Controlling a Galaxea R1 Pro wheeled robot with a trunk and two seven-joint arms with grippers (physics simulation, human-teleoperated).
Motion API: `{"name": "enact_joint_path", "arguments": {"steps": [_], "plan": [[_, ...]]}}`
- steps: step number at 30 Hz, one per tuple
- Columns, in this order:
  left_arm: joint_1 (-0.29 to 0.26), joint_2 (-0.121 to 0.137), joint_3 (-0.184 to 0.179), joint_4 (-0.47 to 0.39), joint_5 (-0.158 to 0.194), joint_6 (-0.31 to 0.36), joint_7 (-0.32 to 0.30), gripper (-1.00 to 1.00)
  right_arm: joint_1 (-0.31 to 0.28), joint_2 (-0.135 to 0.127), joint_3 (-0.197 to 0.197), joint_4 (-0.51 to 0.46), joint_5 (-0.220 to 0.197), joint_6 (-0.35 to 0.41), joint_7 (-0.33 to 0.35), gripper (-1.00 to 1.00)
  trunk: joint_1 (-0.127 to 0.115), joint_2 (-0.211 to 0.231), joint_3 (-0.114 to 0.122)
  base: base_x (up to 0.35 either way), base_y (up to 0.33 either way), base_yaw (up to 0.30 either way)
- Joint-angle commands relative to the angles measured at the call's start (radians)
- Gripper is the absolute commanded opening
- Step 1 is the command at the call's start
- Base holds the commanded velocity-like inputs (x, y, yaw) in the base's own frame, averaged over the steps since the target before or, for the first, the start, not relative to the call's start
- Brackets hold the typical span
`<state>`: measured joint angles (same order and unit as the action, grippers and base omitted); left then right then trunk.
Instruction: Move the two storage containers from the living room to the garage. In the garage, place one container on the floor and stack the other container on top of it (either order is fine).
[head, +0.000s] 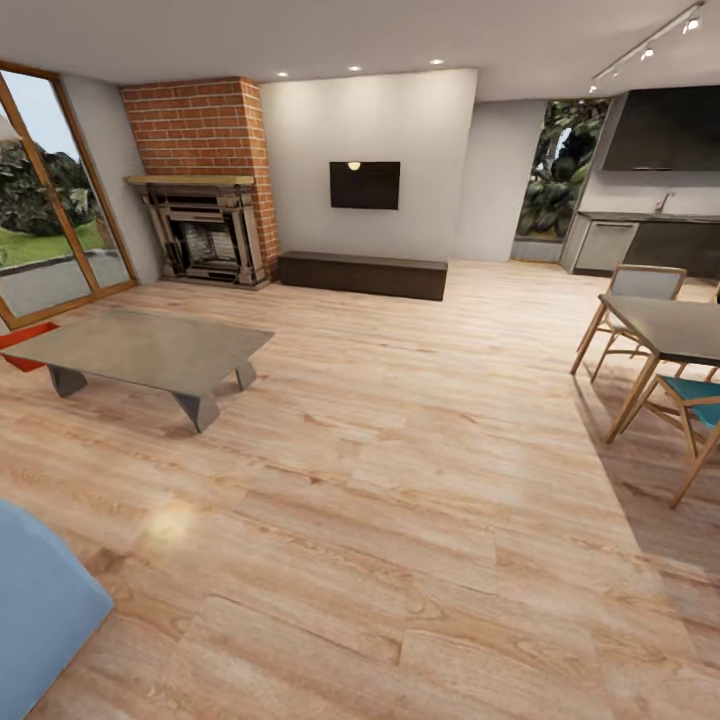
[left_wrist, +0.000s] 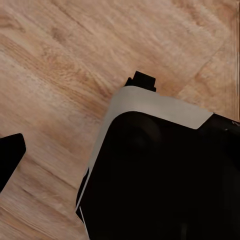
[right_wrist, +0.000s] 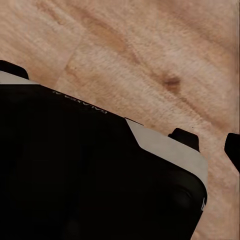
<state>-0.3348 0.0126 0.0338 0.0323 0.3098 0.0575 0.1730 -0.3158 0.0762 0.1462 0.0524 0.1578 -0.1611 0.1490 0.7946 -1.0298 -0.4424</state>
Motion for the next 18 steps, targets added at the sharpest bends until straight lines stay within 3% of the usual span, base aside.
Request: {"name": "enact_joint_path", "arguments": {"steps": [1,9,18], "plan": [[-0.001,-0.001,0.003,0.001,0.003,0.002,0.002,1.00,-0.002,0.000,0.007,0.004,0.000,-0.008,0.000,1.00,0.001,-0.001,-0.001,0.339,-0.079,0.000],[-0.001,-0.024,0.004,0.001,0.003,0.002,0.002,1.00,-0.002,-0.001,0.009,0.005,0.001,-0.008,0.000,1.00,0.001,-0.001,-0.001,0.328,-0.123,0.000],[-0.001,-0.029,0.005,0.001,0.003,0.002,0.002,1.00,-0.002,0.000,0.010,0.010,0.000,-0.007,0.000,1.00,0.001,-0.001,-0.001,0.217,-0.109,0.000]]}}
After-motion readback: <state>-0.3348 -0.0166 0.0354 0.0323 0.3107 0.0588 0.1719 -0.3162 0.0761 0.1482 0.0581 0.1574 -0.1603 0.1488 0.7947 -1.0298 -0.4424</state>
